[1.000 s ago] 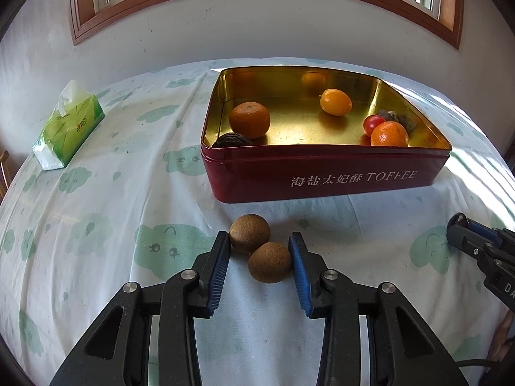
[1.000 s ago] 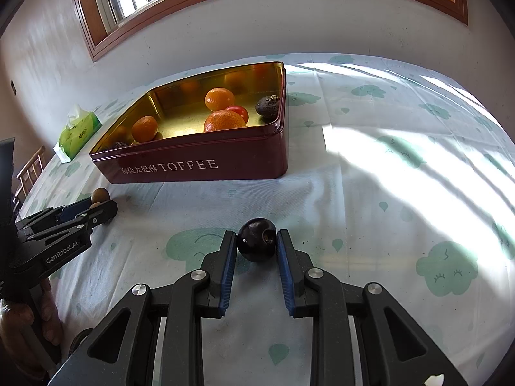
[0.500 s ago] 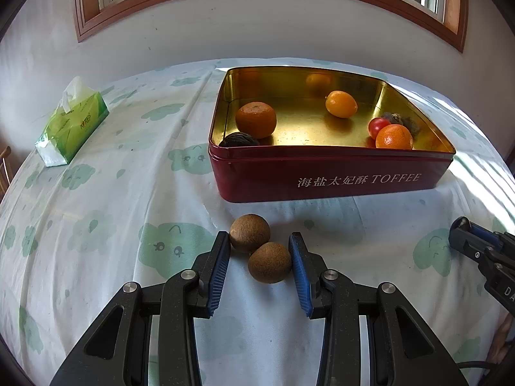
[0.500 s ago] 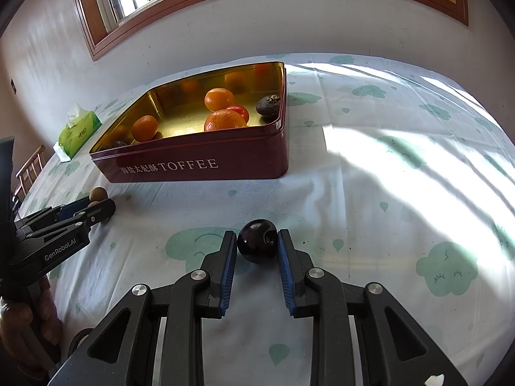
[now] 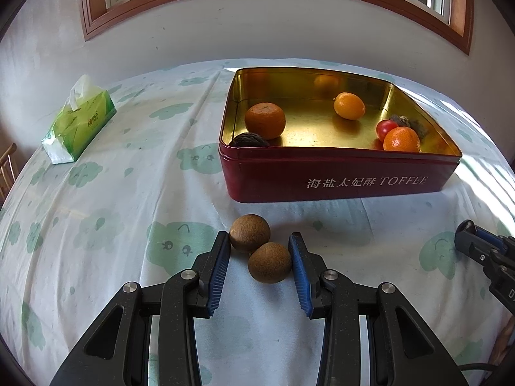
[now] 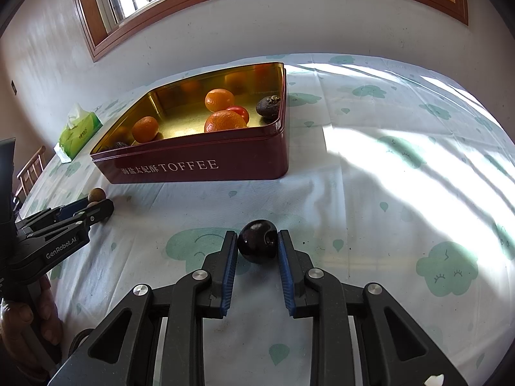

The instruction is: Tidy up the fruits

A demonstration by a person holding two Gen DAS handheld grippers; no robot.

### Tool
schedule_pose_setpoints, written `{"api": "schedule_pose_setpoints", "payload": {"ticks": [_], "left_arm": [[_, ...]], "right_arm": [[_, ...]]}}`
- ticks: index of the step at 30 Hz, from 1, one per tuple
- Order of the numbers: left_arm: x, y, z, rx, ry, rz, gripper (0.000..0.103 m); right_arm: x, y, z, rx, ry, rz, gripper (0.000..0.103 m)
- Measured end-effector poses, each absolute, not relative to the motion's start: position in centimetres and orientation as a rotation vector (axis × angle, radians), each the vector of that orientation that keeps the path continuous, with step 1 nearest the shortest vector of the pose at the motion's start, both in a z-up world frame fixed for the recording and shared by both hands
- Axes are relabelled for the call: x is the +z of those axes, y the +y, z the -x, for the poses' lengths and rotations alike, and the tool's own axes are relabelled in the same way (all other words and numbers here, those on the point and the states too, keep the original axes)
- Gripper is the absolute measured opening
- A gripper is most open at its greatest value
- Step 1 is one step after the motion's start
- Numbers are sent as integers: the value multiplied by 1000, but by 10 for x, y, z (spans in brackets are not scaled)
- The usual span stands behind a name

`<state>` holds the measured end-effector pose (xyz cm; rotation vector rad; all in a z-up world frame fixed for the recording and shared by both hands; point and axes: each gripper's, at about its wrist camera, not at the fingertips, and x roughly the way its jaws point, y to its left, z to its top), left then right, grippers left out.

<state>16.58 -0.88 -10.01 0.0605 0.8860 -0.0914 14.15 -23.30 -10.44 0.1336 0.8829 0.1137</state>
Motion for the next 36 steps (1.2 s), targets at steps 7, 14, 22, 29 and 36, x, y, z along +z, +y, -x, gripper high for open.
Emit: {"api": "schedule_pose_setpoints", "payload": {"ticks": [7,14,22,29,36], "left_arm": [[-99,-9,-164,-76,875,-68,39],[-98,-10,-162,-62,865,-74,39],[-98,-10,-162,-59,865,-76,39],[-98,-11,-163,-58,871,-75,39],[-99,-10,-164,-59,874,-73,39]], "right_arm": [[-104,-233,-141,114,883,-134,24],[-104,-233,-141,114,883,-134,24],[-104,-233,-141,114,883,-134,24],[-104,-233,-141,114,883,-134,24],[-104,-233,-141,114,883,-134,24]]}}
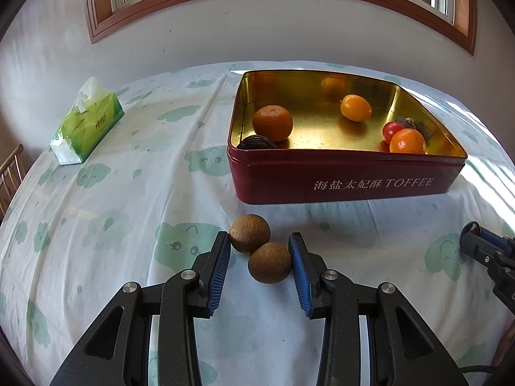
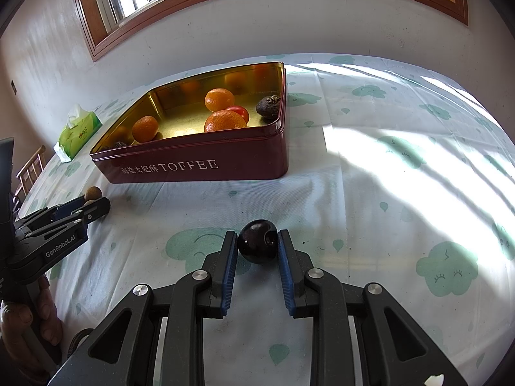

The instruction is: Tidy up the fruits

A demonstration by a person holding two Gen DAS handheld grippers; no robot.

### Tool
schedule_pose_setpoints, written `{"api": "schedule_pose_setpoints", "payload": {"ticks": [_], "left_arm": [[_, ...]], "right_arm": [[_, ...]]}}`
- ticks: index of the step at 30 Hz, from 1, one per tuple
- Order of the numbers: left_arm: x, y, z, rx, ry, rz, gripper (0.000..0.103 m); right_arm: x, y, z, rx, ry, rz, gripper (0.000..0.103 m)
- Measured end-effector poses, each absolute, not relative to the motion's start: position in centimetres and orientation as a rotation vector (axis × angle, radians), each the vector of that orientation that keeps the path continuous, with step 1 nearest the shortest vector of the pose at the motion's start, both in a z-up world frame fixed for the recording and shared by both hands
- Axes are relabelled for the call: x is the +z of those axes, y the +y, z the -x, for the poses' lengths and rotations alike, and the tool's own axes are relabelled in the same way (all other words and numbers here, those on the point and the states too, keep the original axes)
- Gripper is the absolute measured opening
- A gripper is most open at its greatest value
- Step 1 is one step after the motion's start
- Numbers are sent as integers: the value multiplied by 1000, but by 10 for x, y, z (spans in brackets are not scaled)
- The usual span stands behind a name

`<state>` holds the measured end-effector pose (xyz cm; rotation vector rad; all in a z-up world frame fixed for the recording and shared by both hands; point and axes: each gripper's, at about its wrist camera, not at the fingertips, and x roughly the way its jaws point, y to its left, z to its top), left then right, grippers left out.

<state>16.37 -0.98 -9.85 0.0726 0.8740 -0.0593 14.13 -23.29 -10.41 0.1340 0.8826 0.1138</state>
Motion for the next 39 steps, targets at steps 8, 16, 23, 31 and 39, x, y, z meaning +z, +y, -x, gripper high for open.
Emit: {"api": "schedule_pose_setpoints", "payload": {"ticks": [8,16,23,31,39], "left_arm": [[-101,-8,-165,-57,884,-63,39],[-101,-8,-165,-59,886,-54,39],[-101,-7,-166,-60,887,-45,39],[-101,-5,-166,-57,888,-40,39],[-101,-5,-166,-59,889,-36,39]], "right_arm": [[-104,-233,-141,114,883,-134,24],[-104,-233,-141,114,883,-134,24],[-104,-233,-141,113,883,-134,24],[-104,-232,-141,112,883,-130,24],[-104,-232,-141,112,883,-128,24]]}}
